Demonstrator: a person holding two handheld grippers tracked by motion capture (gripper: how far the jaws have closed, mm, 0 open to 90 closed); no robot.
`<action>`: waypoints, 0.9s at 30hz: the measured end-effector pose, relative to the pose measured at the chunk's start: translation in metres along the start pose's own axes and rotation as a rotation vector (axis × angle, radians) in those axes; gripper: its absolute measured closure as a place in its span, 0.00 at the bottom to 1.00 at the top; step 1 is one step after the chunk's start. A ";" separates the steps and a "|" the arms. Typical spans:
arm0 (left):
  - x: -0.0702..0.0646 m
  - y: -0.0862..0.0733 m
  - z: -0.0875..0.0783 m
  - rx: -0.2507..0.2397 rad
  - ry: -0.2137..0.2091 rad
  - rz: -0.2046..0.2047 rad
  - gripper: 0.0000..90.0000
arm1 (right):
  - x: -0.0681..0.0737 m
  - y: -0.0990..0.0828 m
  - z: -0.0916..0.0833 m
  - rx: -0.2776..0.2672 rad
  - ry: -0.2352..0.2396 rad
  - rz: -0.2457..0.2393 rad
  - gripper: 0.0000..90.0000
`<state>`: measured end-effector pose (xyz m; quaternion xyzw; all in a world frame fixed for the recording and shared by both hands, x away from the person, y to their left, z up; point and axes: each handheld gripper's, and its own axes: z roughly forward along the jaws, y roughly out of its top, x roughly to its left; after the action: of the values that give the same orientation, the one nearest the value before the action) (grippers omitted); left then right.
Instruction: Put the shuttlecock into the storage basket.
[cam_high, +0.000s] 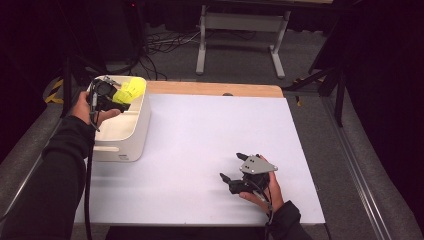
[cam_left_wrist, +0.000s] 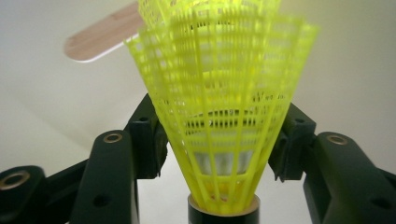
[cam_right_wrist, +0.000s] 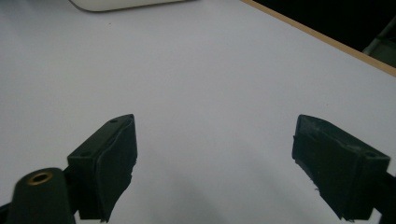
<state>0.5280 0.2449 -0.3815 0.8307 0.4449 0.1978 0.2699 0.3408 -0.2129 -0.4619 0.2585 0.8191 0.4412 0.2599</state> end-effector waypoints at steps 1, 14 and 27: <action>-0.001 0.000 0.002 0.013 -0.001 0.004 0.50 | 0.000 0.000 0.000 0.000 -0.001 0.001 0.17; -0.004 0.002 -0.004 -0.031 0.009 0.018 0.14 | -0.002 0.002 -0.003 -0.012 -0.014 0.001 0.17; -0.013 0.003 -0.027 -0.174 0.009 0.066 0.12 | -0.003 0.004 -0.007 -0.024 -0.026 0.001 0.17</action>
<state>0.5077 0.2401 -0.3595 0.8176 0.3996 0.2480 0.3323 0.3389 -0.2173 -0.4547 0.2617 0.8103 0.4475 0.2735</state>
